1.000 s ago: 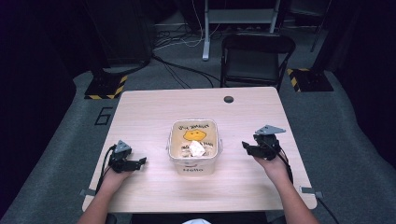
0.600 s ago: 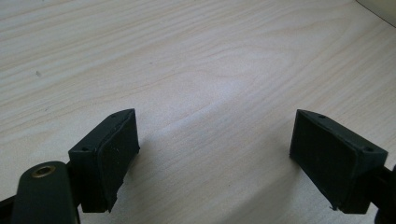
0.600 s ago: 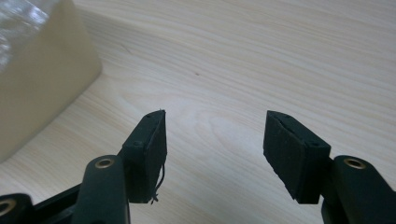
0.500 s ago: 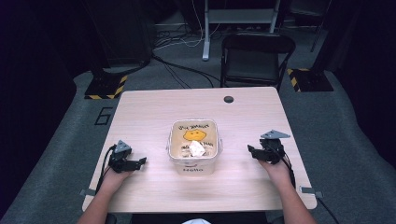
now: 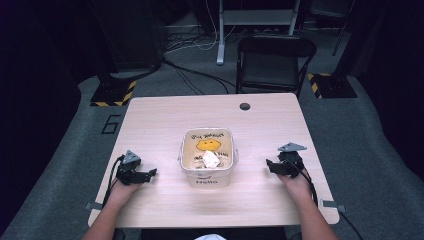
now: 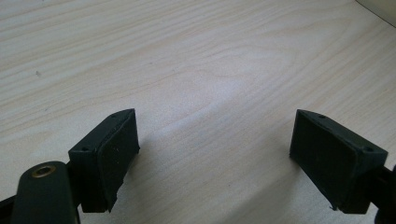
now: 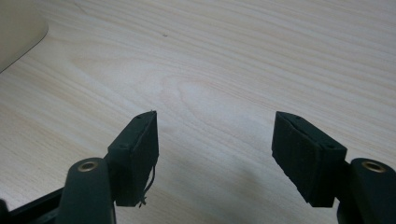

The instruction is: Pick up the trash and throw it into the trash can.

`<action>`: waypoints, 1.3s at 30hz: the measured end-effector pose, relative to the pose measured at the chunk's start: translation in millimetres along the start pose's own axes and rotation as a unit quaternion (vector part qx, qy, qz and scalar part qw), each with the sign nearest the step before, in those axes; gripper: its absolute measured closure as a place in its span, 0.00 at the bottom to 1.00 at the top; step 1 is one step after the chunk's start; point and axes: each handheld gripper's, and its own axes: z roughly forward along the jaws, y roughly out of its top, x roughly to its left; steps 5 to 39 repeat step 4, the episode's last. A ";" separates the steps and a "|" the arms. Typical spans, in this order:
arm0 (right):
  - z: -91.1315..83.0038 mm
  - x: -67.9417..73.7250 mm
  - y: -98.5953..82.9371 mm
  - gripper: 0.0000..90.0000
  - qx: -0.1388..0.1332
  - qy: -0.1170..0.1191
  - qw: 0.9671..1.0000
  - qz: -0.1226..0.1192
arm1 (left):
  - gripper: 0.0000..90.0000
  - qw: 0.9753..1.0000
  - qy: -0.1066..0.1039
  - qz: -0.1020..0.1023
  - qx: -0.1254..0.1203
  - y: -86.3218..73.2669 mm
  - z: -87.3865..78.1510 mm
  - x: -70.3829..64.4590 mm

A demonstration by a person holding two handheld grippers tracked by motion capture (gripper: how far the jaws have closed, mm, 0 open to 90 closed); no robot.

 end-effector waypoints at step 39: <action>1.2 2.7 -0.2 0.33 -0.001 0.000 1.000 -0.007 | 0.17 1.000 0.000 0.000 0.000 0.0 0.0 0.0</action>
